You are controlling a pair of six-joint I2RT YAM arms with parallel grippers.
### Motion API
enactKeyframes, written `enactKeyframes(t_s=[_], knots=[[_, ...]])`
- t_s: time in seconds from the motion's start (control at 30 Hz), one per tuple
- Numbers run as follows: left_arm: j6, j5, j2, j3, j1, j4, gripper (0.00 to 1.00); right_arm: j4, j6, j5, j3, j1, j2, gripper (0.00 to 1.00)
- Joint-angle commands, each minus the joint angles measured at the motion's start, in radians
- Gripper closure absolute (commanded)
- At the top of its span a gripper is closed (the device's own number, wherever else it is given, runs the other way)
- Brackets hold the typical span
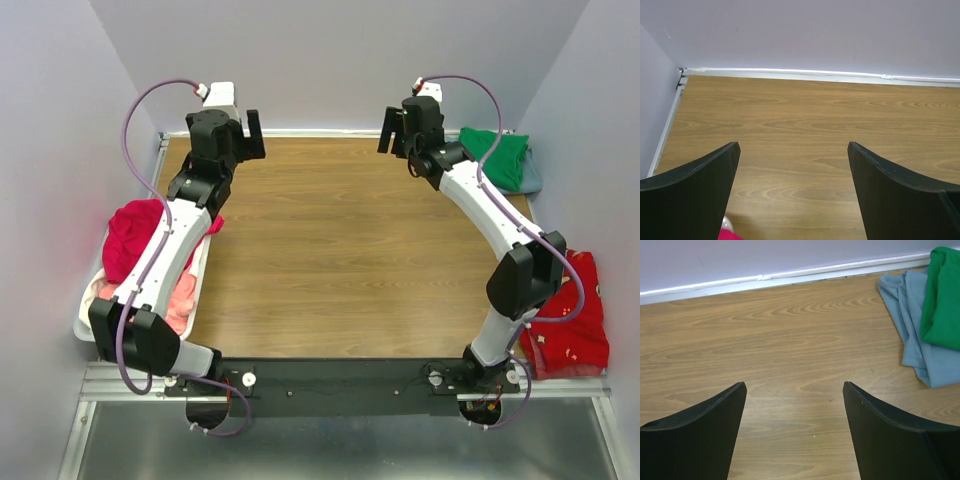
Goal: Fold and stack the t-shirts
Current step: Grab the tshirt from the pile
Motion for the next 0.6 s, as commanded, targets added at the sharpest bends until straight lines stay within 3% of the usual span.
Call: enactKeyframes(t_s=[0.0, 0.2, 0.37, 0.57], knots=[[-0.016, -0.100, -0.084, -0.025, -0.005, -0.026, 0.02, -0.023, 0.018, -0.020, -0.009, 0.010, -0.006, 0.13], [-0.068, -0.179, -0.102, -0.056, -0.005, -0.097, 0.02, -0.041, 0.014, -0.031, 0.011, 0.012, 0.014, 0.13], [-0.134, -0.273, -0.135, -0.073, -0.005, -0.169, 0.21, -0.057, 0.026, -0.020, 0.012, 0.019, 0.023, 0.13], [-0.284, -0.321, -0.184, -0.094, 0.058, -0.388, 0.28, -0.060, 0.040, -0.028, -0.009, 0.028, 0.037, 0.14]])
